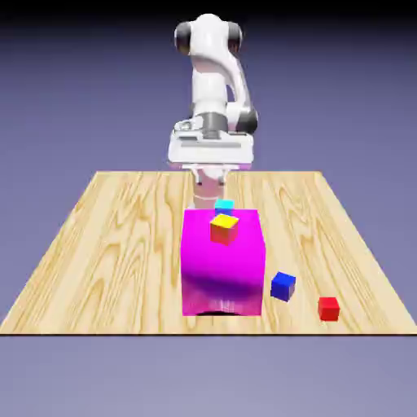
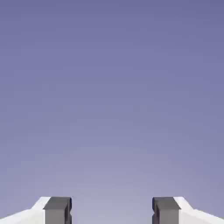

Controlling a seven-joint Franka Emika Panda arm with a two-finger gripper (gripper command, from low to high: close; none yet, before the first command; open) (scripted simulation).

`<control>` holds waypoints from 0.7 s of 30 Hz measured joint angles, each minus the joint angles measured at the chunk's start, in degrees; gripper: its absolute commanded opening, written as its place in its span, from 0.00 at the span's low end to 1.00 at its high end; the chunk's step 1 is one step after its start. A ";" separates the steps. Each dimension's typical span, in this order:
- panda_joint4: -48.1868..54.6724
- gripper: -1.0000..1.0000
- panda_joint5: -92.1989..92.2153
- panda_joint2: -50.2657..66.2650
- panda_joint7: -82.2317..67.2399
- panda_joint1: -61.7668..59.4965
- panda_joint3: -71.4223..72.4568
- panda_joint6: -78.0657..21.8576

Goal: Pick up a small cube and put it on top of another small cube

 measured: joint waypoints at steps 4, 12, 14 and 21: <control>5.81 0.50 -0.83 8.31 -6.35 4.27 0.36 -4.04; 17.43 0.50 -2.50 24.92 -19.04 13.05 1.08 -12.12; 20.33 0.50 -2.92 29.07 -22.22 15.48 1.25 -14.14; 30.50 0.50 -4.38 43.61 -33.32 22.43 1.88 -21.22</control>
